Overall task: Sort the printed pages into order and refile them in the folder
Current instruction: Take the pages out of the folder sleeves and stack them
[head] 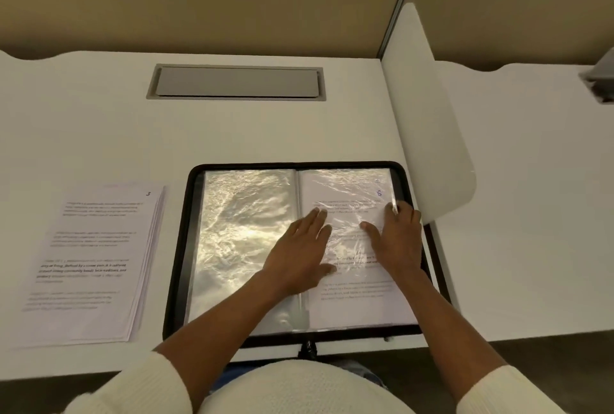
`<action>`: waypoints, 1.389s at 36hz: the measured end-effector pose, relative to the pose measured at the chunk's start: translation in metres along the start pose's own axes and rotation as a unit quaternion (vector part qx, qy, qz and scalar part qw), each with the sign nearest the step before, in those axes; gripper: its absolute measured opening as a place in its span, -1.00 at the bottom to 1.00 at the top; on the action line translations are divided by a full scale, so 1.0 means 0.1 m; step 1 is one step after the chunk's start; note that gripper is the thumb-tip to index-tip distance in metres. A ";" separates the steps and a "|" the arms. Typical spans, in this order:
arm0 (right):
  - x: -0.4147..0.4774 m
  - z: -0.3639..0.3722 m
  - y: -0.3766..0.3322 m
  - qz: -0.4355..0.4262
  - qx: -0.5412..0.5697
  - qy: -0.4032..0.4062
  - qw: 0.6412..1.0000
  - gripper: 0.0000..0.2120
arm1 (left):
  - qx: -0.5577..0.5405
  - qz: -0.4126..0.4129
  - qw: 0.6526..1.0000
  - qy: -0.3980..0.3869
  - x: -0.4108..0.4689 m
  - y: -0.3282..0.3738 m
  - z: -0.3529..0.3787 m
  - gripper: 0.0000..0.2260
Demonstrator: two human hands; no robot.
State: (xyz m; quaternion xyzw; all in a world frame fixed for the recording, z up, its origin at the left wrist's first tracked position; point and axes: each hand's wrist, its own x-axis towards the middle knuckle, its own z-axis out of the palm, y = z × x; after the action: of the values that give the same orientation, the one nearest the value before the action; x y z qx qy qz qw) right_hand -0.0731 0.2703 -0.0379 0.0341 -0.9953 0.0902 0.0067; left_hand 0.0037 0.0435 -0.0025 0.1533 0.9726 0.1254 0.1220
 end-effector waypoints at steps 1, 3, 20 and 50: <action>0.01 0.00 0.01 -0.004 -0.004 0.002 1.000 -0.30 | 0.007 0.007 1.000 -0.002 0.01 0.01 0.04 -0.25; 0.01 0.01 0.03 -0.014 0.007 0.016 1.000 -0.40 | 0.017 0.008 1.000 -0.011 0.01 0.01 0.11 -0.26; 0.18 -0.01 -0.01 -0.003 0.069 0.014 0.998 -0.31 | 0.015 -0.039 0.999 -0.013 0.10 0.12 0.11 -0.29; 0.73 -0.22 -0.09 -0.046 0.289 0.024 0.956 -0.84 | -0.247 -0.260 0.926 0.120 0.45 0.42 -0.15 -0.66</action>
State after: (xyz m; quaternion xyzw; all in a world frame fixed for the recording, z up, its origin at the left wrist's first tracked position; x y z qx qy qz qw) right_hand -0.1453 0.2603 -0.0131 0.0781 -0.9235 0.3748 0.0242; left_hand -0.0306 0.0940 0.0148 -0.1561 0.9238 0.3431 0.0671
